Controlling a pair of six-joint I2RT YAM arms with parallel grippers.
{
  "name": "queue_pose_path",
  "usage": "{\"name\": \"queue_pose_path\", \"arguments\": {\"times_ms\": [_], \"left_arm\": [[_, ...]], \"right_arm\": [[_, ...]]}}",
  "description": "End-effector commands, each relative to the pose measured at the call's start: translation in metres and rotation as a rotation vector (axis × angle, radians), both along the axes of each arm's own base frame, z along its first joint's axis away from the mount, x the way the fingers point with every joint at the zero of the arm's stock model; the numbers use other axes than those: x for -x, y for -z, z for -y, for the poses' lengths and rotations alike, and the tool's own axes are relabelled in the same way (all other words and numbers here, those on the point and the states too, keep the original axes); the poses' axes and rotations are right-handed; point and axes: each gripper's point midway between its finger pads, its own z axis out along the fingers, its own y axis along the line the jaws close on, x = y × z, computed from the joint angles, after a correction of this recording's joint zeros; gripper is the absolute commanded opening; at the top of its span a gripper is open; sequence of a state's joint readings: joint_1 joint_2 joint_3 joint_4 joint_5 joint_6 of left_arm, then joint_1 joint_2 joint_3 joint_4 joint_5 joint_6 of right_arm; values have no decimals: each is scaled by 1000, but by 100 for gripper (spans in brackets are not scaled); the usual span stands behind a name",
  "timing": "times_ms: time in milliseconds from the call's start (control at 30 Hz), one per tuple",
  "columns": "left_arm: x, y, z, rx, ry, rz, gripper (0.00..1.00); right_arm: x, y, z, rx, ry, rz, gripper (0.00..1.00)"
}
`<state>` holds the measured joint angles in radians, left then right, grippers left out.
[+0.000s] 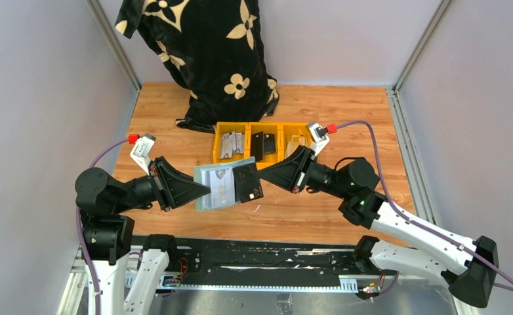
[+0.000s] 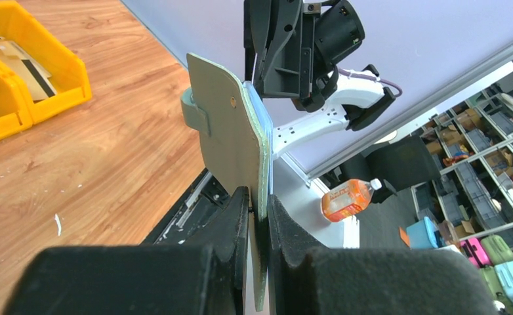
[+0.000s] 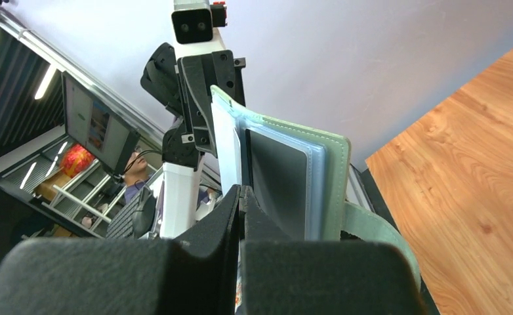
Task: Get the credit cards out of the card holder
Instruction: Remove the credit card from the card holder.
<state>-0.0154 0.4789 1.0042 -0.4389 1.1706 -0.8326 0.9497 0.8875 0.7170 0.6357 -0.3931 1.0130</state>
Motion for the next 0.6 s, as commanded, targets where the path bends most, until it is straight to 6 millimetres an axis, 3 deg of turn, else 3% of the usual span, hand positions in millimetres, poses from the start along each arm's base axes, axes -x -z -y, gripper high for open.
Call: {"name": "queue_pose_path", "arguments": {"times_ms": [0, 333, 567], "left_arm": [[5, -11, 0, -2, 1, 48, 0], [9, -19, 1, 23, 23, 64, 0], [14, -25, 2, 34, 35, 76, 0]], "right_arm": [[-4, -9, 15, 7, 38, 30, 0], [-12, -23, 31, 18, 88, 56, 0], [-40, -35, 56, 35, 204, 32, 0]]}}
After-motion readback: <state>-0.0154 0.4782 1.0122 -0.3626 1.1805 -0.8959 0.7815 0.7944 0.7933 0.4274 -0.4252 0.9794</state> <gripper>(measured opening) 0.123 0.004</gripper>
